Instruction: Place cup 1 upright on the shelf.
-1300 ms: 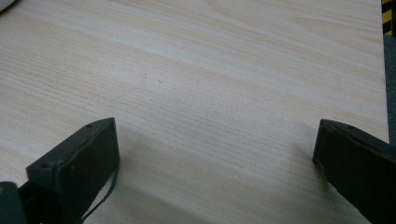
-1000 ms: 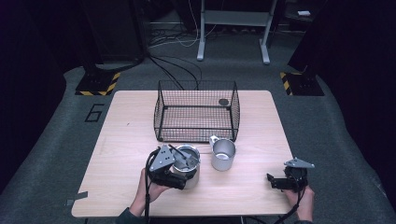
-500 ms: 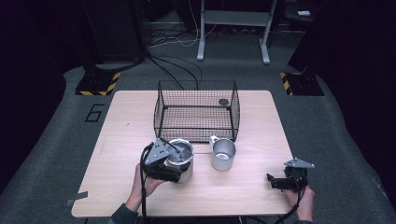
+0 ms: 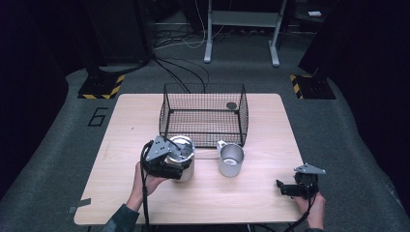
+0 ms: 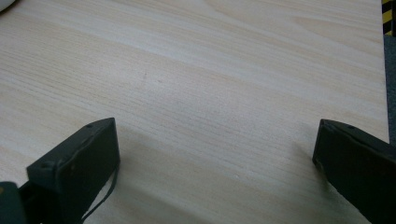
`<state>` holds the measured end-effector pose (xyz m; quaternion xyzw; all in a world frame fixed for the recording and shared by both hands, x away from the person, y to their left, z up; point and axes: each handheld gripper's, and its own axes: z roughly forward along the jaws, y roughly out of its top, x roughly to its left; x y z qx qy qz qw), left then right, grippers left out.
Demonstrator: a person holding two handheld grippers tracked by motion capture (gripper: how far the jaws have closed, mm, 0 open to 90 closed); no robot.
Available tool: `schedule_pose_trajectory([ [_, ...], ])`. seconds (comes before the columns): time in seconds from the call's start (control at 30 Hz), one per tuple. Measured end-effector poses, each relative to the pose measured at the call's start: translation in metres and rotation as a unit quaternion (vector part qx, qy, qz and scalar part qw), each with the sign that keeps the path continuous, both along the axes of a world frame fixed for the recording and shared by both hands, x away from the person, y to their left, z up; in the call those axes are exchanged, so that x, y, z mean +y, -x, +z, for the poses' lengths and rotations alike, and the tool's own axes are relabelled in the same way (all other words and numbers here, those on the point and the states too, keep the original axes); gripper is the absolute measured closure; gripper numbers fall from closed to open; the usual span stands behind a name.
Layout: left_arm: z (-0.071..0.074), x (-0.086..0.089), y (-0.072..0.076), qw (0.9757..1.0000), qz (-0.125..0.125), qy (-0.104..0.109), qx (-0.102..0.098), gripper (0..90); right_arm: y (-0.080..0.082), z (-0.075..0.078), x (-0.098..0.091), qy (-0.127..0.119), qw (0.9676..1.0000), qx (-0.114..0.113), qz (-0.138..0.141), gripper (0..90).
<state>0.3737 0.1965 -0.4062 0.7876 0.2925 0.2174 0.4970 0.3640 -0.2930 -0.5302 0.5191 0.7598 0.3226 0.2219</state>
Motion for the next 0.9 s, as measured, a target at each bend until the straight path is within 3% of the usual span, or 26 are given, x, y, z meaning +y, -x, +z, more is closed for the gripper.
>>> schedule_pose_trajectory([
  [0.37,0.009,0.004,-0.012,1.0000,0.006,0.003,-0.003,4.0,0.000,0.000,0.000,0.001,1.0000,-0.001,0.001,0.1],
  [0.63,0.014,0.007,-0.021,0.9997,0.015,0.020,-0.003,4.0,0.000,0.000,0.000,0.001,1.0000,-0.001,0.001,0.1],
  [0.9,0.022,0.009,-0.027,0.9998,0.011,0.019,-0.002,4.0,0.000,0.000,0.000,0.001,1.0000,-0.001,0.001,0.1],
])
